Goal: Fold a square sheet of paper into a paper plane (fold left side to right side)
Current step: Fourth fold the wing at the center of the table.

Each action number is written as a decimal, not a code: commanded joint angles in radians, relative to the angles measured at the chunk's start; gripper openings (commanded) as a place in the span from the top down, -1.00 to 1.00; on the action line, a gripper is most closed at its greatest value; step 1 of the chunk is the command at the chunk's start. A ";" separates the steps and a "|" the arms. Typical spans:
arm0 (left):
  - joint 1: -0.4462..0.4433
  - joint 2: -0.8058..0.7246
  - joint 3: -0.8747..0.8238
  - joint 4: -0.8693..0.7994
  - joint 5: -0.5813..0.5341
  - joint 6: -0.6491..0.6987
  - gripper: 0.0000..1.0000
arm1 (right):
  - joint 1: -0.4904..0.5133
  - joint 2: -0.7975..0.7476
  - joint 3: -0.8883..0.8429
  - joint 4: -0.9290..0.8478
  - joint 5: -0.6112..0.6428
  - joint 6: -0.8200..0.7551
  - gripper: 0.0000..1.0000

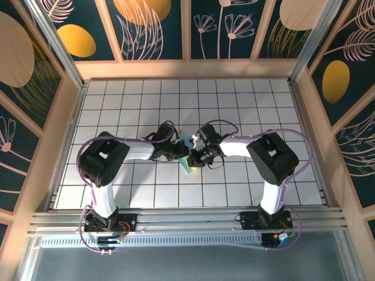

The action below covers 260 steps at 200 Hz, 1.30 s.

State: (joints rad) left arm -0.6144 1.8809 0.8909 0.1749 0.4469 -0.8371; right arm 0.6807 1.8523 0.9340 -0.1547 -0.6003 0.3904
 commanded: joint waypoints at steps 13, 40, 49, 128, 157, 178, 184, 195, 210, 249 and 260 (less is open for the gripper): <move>0.059 0.047 0.040 0.003 -0.087 0.051 0.96 | 0.006 0.099 -0.055 -0.164 0.208 -0.035 1.00; 0.089 0.065 0.070 -0.002 -0.074 0.071 0.95 | 0.006 0.104 -0.055 -0.167 0.204 -0.038 1.00; 0.098 0.074 0.076 -0.007 -0.073 0.080 0.94 | 0.006 0.105 -0.055 -0.167 0.203 -0.039 1.00; 0.172 0.158 0.229 -0.051 -0.073 0.146 0.94 | 0.006 0.108 -0.058 -0.169 0.198 -0.039 1.00; 0.196 0.196 0.275 -0.054 -0.075 0.160 0.94 | 0.006 0.109 -0.059 -0.167 0.195 -0.039 1.00; 0.220 0.211 0.292 -0.051 -0.070 0.166 0.94 | 0.005 0.107 -0.061 -0.163 0.189 -0.041 1.00; 0.225 0.208 0.295 -0.051 -0.069 0.169 0.94 | 0.005 0.104 -0.061 -0.161 0.188 -0.041 1.00; 0.233 0.195 0.303 -0.061 -0.080 0.184 0.94 | 0.002 0.101 -0.060 -0.158 0.182 -0.043 1.00; 0.237 0.166 0.313 -0.087 -0.096 0.210 0.94 | -0.003 0.095 -0.059 -0.151 0.170 -0.047 1.00; 0.235 0.007 0.203 -0.066 -0.088 0.233 0.95 | -0.017 0.081 -0.039 -0.164 0.174 -0.068 1.00; 0.228 -0.045 0.143 -0.038 -0.062 0.220 0.95 | -0.020 0.077 -0.039 -0.161 0.171 -0.067 1.00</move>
State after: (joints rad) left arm -0.3759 1.9659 1.1217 0.1047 0.3573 -0.6373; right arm 0.6739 1.8595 0.9451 -0.1581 -0.6022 0.3569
